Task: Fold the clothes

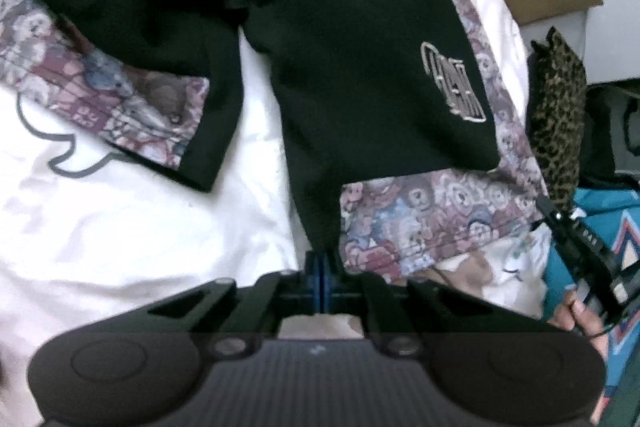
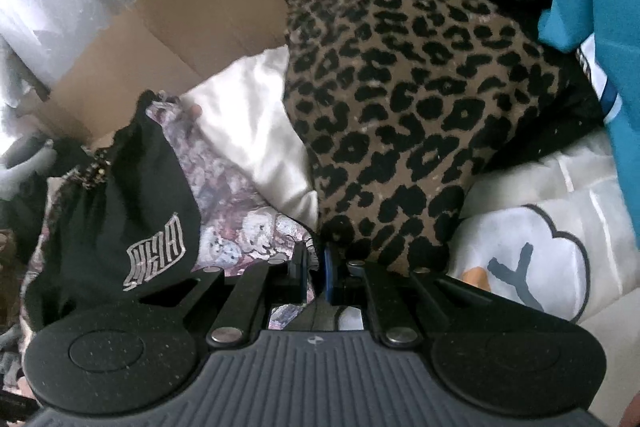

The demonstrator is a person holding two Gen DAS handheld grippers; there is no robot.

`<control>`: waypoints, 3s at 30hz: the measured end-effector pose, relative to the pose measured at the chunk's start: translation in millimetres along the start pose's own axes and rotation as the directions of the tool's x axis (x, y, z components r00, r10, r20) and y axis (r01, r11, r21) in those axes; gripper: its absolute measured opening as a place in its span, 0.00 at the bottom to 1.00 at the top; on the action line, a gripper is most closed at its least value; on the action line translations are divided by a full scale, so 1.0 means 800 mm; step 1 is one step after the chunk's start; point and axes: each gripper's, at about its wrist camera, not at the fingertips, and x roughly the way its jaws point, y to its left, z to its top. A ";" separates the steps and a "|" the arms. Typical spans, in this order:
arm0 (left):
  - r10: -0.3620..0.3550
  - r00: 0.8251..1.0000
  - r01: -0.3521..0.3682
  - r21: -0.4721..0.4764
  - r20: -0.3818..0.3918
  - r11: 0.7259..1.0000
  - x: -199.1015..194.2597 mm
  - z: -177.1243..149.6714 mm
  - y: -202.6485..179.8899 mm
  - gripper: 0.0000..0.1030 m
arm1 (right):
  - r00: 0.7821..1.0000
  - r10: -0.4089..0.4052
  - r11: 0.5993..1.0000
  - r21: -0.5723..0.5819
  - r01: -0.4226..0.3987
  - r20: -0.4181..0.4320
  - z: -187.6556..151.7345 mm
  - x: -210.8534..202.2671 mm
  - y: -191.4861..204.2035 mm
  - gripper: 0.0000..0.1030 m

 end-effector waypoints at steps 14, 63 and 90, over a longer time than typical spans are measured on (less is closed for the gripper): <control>0.023 0.998 -0.019 0.062 -0.063 0.998 -0.025 -0.003 -0.014 0.02 | 0.996 0.075 0.997 -0.026 -0.074 0.057 0.034 -0.062 0.036 0.06; 0.165 0.977 -0.145 0.150 -0.136 0.978 0.053 -0.011 -0.005 0.06 | 0.989 -0.088 0.994 0.060 0.095 -0.119 -0.027 0.022 -0.018 0.05; 0.232 0.972 -0.203 0.371 -0.034 0.906 -0.133 0.113 -0.125 0.34 | 0.986 0.020 0.995 0.099 -0.004 -0.164 0.092 -0.122 0.078 0.26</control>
